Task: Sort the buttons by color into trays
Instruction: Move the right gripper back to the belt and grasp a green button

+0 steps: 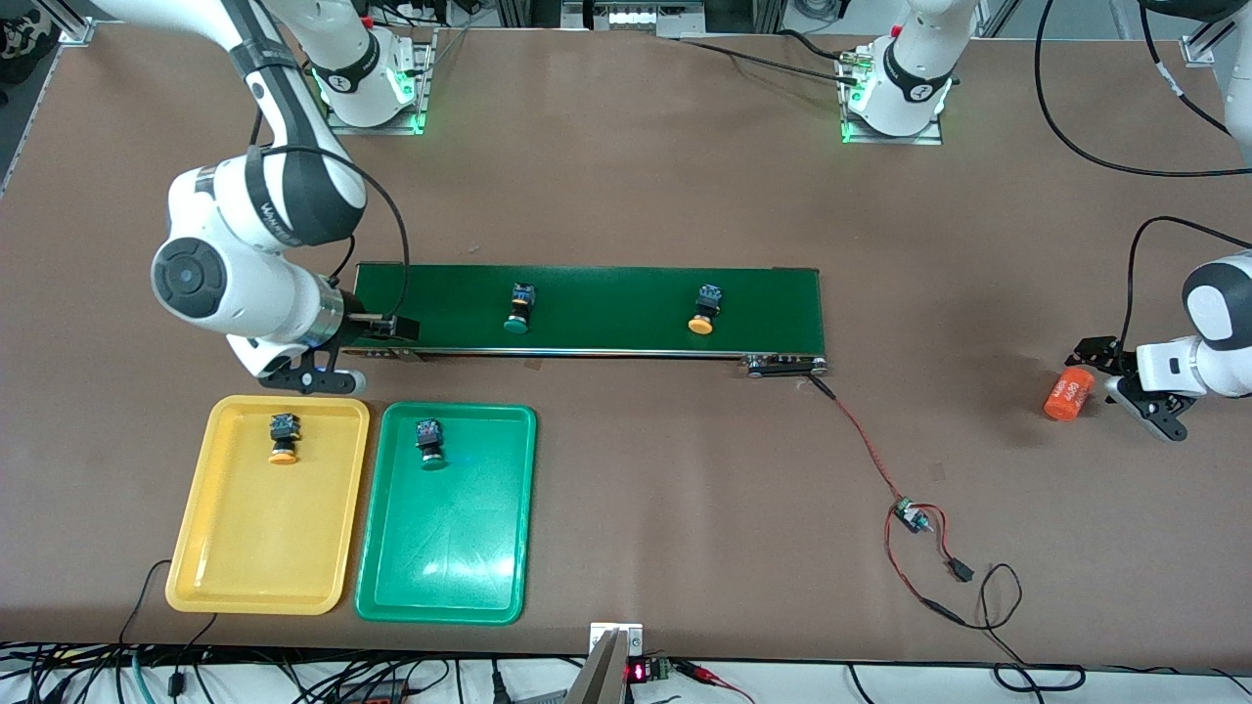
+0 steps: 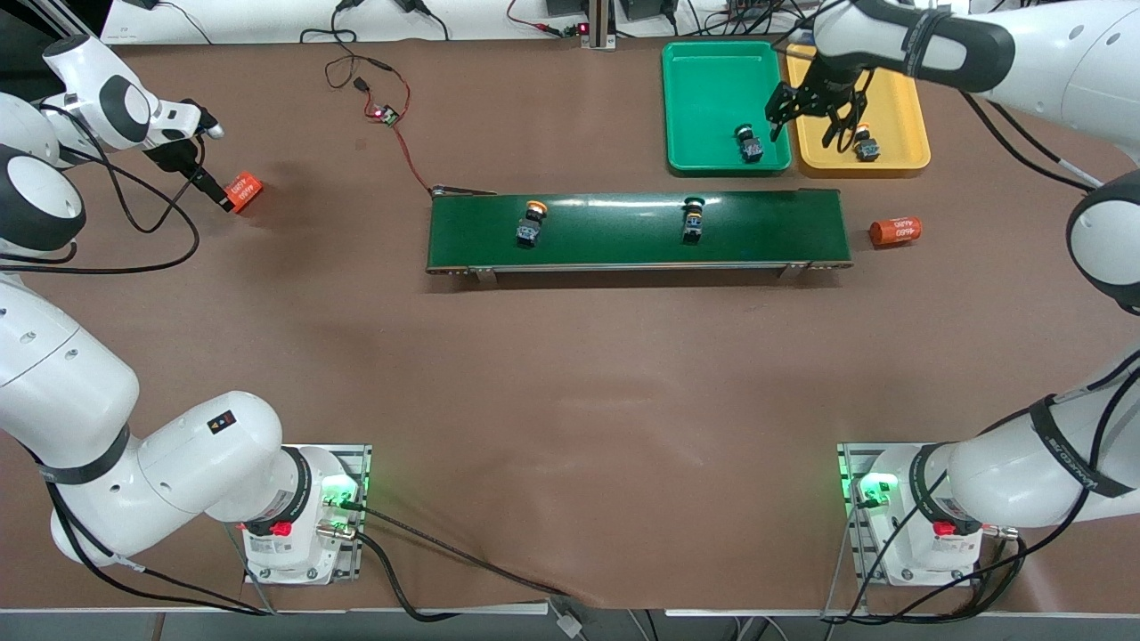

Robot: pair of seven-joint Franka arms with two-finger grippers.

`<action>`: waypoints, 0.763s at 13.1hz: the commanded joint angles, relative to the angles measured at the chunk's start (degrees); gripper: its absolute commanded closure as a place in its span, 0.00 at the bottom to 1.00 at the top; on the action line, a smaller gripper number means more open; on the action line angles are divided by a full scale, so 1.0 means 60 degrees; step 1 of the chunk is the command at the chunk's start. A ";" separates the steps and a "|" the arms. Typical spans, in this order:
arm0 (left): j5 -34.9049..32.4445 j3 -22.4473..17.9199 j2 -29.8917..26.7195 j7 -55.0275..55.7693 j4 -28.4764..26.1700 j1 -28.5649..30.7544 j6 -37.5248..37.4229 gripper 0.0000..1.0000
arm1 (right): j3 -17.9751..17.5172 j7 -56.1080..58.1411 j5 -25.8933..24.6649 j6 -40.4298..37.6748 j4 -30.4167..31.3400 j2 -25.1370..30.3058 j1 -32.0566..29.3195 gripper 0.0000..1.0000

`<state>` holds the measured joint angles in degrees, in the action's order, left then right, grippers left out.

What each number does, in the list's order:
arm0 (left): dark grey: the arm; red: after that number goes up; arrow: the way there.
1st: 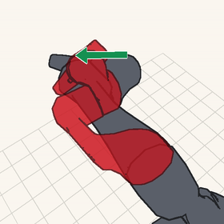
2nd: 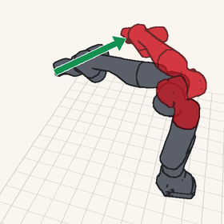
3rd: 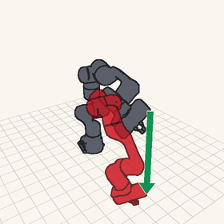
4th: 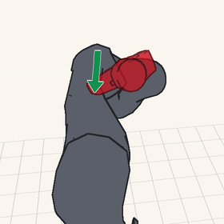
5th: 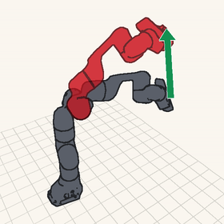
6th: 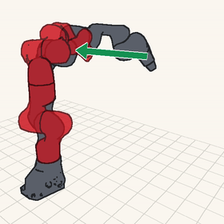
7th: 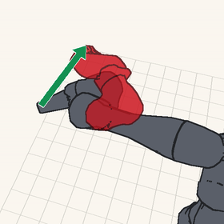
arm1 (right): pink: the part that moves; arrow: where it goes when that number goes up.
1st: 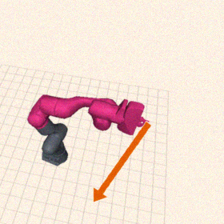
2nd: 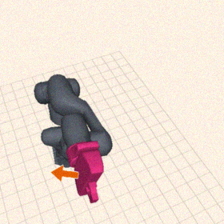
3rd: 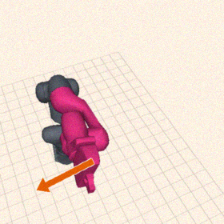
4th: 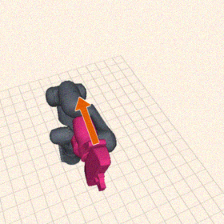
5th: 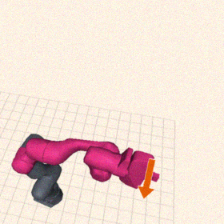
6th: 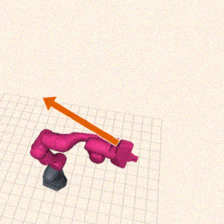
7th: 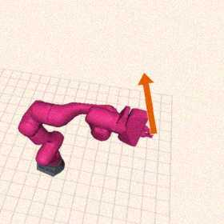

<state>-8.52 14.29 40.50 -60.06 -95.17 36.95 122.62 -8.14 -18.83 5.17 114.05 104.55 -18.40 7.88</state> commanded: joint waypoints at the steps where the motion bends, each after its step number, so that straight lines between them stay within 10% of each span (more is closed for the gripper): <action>1: 0.0174 0.0124 -0.0143 0.0048 0.0262 -0.0065 -0.0439 0.00 | -0.0225 -0.0535 0.0135 0.1160 0.1745 0.0984 0.0035 0.00; 10: 0.0277 0.0139 -0.0072 0.0283 0.0247 -0.0519 -0.0472 0.00 | -0.1354 -0.1694 0.0033 0.3738 0.4723 0.2949 -0.0345 0.00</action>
<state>-7.80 15.39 39.25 -58.44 -93.84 34.27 118.78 -14.41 -27.42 5.17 133.36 130.21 -3.29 7.37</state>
